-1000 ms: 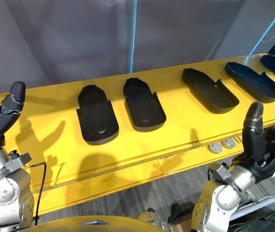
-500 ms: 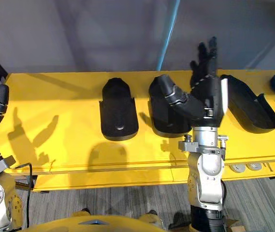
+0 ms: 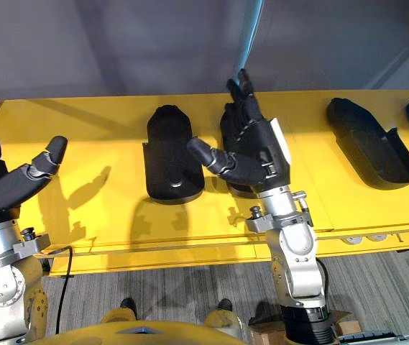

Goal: Walk over and take three plastic housings, then place them on the shelf

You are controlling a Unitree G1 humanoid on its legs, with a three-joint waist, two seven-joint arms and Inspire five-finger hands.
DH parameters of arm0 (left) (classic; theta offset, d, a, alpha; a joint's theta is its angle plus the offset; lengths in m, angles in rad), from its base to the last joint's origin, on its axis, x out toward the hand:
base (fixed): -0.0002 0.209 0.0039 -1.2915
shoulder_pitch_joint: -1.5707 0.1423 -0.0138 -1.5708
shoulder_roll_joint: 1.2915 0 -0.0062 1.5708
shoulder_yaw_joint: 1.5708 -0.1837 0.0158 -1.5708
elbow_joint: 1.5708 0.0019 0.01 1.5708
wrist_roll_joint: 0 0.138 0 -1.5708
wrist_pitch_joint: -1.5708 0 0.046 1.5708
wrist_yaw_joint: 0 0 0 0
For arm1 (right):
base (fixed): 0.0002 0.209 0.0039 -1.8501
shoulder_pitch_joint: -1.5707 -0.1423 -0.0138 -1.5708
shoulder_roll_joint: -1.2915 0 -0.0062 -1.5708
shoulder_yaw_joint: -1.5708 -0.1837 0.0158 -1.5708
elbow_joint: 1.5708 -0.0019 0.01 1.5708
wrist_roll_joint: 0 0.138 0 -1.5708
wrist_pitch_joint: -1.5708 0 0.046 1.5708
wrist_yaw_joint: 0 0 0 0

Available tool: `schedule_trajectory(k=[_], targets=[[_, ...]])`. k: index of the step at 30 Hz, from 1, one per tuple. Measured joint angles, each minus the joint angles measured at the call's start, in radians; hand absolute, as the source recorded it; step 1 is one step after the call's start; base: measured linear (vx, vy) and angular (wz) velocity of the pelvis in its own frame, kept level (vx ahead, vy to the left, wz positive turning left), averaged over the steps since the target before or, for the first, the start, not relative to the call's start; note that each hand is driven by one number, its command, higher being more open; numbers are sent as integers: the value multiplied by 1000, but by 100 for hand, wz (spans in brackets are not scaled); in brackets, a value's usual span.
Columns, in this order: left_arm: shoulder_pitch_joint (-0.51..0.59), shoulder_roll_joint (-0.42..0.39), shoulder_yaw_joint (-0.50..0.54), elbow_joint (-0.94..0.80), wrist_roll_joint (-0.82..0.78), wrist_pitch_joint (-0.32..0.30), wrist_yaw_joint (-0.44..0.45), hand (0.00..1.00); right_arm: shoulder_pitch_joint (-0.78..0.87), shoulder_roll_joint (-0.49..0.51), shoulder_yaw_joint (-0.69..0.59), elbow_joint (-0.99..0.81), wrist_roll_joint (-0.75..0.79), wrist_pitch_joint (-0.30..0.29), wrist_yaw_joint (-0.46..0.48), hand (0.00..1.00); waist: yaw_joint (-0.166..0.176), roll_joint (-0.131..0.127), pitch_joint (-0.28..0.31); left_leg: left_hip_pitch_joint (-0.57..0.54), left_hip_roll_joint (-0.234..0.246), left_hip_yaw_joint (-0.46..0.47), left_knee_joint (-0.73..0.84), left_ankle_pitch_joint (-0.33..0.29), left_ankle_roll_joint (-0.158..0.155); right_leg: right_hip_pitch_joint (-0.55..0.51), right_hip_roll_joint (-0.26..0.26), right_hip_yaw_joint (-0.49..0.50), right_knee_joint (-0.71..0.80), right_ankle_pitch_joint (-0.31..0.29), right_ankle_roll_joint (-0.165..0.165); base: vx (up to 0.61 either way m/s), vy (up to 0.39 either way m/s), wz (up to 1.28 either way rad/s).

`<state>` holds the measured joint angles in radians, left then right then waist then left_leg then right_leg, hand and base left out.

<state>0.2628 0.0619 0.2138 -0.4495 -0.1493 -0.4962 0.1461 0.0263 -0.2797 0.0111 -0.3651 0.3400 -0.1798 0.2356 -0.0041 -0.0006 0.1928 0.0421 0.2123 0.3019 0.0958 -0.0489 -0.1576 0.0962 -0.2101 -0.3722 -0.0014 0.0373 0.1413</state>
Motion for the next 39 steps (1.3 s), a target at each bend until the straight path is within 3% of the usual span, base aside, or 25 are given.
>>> schedule_trajectory(k=[3, 6, 9, 17, 25, 33, 39], targets=[[-17, 31, -23, 0, 2, 0, 35, 100, -4, -4, 41, 10, 0, 2, -2, 100, 5, 2, 47, -24, 10, -8, 58, -30, 7, -33, -3, 25, 48, -4, -7, -88, 36, -16], [-95, 76, -41, 2, 4, -1, 102, 100, -26, -27, 71, 17, 0, 7, -7, 100, 5, -15, 106, -84, 6, -10, 120, -46, 16, -88, -18, 61, 73, -4, -7, -128, 50, -14], [-101, 76, -63, 2, 10, -1, 130, 100, -25, -32, 91, 18, -2, 29, -6, 100, 4, -22, 115, -93, 6, -8, 130, -48, 17, -99, -18, 75, 72, -4, -7, -66, 12, -9], [-86, 74, -98, 1, 42, 0, 142, 100, 3, -32, 98, 18, -21, 48, -19, 100, 2, -20, 116, -93, 6, -11, 130, -48, 16, -99, -17, 82, 71, -3, -6, -11, 0, -1], [-6, 67, -100, 1, 42, 22, 65, 100, 48, -24, 98, 3, -22, 38, -27, 100, 8, -18, 112, -65, 5, -16, 114, -46, 16, -74, -16, 79, 68, -3, -5, 0, 1, 1], [28, 55, -101, 1, 42, 22, 36, 100, 114, -15, 99, -6, -22, 40, -3, 100, 9, -15, 59, -63, 3, -16, 92, -35, 12, -77, -15, 79, 62, -2, -5, 0, 0, 0], [59, 55, -113, 1, 43, 22, 39, 100, 130, -16, 131, -5, -20, 75, 24, 100, 10, -14, 31, -52, 3, -1, 85, -34, 12, -76, -13, 97, 54, 4, -5, -20, 5, -7]])
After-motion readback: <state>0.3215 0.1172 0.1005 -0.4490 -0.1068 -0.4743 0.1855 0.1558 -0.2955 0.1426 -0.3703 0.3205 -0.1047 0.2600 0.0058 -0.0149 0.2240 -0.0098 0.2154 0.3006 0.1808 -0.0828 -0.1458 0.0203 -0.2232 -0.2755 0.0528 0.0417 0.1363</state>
